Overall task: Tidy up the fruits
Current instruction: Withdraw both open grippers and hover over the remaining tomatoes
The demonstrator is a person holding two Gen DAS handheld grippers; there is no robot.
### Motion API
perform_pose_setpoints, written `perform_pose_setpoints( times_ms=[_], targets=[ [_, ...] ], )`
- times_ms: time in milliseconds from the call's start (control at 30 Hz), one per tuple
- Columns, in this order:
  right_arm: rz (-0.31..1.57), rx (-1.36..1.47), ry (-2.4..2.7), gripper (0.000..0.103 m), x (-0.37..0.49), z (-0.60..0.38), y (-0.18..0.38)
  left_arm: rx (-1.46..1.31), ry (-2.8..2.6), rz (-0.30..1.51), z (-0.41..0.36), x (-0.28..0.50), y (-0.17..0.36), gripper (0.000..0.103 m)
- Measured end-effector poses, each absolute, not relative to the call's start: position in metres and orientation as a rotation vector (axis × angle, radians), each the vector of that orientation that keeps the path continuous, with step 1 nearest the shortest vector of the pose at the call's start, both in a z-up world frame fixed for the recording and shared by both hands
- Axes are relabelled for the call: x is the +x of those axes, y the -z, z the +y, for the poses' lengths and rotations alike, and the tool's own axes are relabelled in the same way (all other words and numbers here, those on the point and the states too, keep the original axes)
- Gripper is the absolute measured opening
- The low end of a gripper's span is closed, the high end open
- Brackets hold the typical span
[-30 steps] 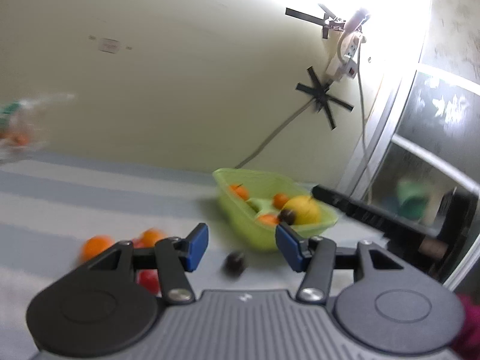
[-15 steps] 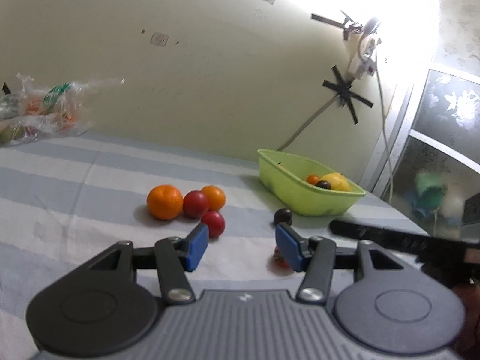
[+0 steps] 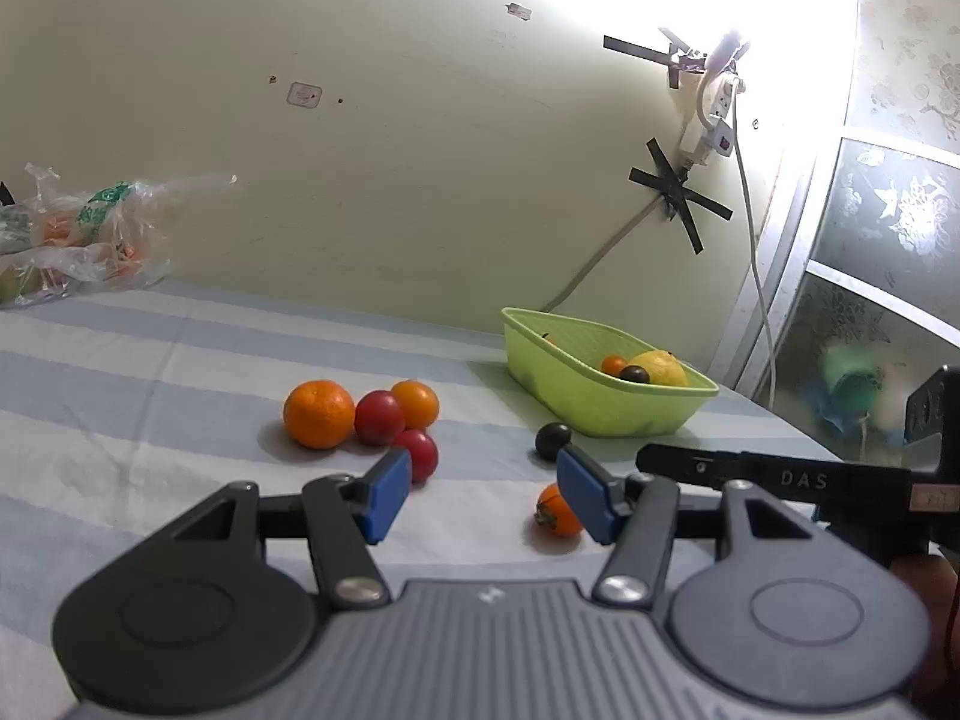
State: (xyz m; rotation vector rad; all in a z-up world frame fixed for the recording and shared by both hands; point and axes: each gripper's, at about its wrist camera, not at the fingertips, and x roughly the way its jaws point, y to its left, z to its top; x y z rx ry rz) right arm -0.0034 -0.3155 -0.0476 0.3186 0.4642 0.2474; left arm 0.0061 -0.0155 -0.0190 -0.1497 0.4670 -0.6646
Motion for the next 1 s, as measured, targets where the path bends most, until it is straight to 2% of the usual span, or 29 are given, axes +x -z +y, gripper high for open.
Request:
perform_pose_setpoints(
  times_ms=[1000],
  targets=[
    [0.459,0.322,-0.247,0.047,-0.0058,-0.3133,0.0459,-0.162,0.649,0.484,-0.0145,0.0097,0.0202,0.055]
  ],
)
